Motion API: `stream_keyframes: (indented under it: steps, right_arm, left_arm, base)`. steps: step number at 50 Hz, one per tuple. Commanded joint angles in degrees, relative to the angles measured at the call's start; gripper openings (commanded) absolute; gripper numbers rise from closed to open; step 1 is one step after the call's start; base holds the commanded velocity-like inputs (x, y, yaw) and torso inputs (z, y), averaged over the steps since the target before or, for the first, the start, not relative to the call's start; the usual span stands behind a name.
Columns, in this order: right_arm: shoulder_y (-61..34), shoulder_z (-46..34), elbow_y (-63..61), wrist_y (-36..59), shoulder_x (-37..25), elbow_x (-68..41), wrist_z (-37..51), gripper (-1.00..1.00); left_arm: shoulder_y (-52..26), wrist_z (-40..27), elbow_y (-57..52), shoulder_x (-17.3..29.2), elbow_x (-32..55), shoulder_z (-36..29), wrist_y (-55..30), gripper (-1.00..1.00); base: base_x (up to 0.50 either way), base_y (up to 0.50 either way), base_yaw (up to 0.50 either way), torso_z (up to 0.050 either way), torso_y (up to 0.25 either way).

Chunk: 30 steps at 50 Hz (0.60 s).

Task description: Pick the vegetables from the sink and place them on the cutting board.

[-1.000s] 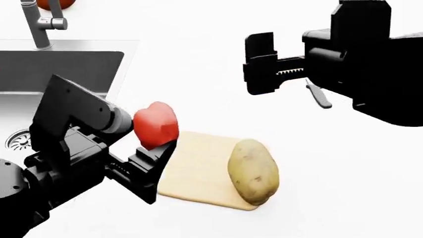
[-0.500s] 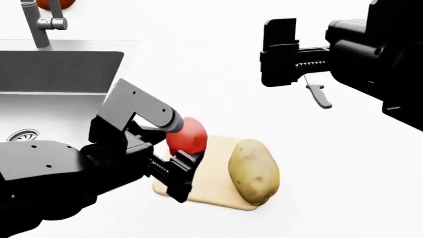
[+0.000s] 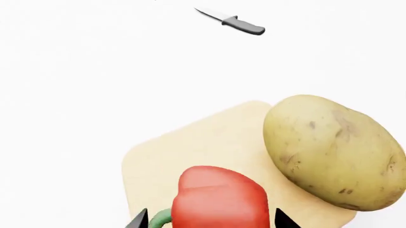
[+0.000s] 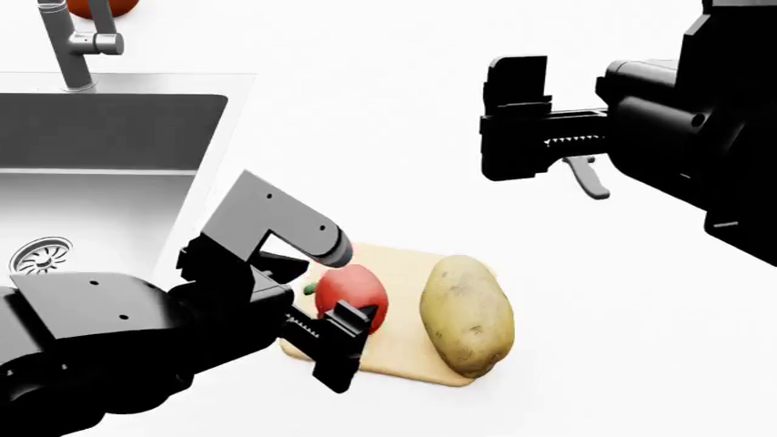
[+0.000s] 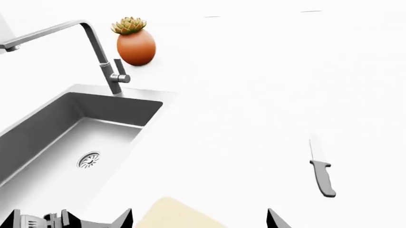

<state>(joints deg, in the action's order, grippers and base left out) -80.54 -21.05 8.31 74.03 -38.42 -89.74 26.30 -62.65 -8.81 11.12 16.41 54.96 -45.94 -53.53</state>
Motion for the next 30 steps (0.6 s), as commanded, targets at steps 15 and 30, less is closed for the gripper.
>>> stream_keyframes:
  steps: [15,30]
  right_arm:
    - [1.70,0.22,-1.72,-0.40,-1.18,-2.19,1.61,1.00]
    - [4.12,-0.39,-4.57,-3.08,-3.40,1.91,-0.38,1.00]
  left_arm:
    - [-0.57,-3.42,-3.36,1.00,3.31,2.06,-2.30,1.00]
    - [-6.85,-8.33,-13.01,11.46,14.44,14.47,-7.35,1.00]
  base:
    - [0.00,0.00,0.00,0.000,0.000]
    - [0.00,0.00,0.00,0.000,0.000]
